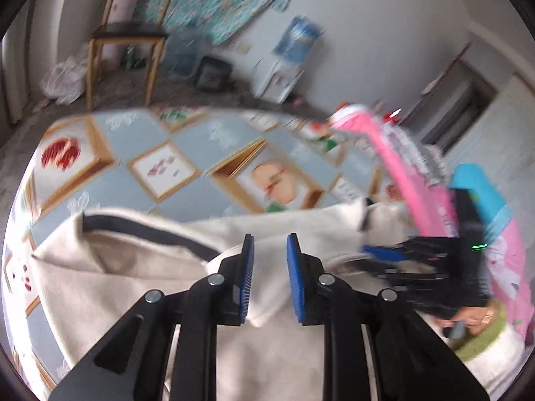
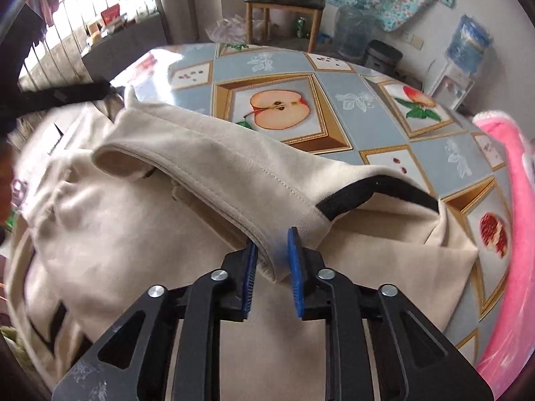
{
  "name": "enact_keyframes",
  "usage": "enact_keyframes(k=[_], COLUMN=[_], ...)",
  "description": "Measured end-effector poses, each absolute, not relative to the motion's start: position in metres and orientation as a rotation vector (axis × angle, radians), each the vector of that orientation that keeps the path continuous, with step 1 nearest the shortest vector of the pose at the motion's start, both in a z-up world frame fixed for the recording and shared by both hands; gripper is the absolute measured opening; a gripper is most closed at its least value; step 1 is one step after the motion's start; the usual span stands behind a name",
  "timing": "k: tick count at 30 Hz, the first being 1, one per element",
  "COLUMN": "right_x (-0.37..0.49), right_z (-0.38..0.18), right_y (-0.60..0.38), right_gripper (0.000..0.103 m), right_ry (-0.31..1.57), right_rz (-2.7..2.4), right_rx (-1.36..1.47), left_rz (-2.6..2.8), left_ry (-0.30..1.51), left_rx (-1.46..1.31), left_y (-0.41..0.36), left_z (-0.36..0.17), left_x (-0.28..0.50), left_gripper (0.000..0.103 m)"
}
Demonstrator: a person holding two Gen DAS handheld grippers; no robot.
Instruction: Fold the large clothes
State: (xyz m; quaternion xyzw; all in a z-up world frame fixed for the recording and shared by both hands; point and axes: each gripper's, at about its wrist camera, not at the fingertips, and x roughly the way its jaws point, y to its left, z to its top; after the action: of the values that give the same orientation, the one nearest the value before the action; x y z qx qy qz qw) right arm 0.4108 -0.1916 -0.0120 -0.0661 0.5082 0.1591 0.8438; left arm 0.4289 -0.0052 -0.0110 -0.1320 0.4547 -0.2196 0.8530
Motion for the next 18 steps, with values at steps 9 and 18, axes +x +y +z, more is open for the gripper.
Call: enact_keyframes(k=[9,18], right_x=[0.412,0.443], right_z=[0.019,-0.030], right_y=[-0.257,-0.255], right_gripper=[0.063,0.016], right_ry=[1.061,1.223], right_rz=[0.406,0.261], right_rx=[0.492,0.695], left_rz=[-0.456,-0.437], left_ry=[1.003,0.977], left_rx=[-0.217,-0.162], left_y=[-0.010,-0.012], left_z=[-0.036,-0.042], left_x=[0.400,0.390], left_gripper=[0.019,0.019])
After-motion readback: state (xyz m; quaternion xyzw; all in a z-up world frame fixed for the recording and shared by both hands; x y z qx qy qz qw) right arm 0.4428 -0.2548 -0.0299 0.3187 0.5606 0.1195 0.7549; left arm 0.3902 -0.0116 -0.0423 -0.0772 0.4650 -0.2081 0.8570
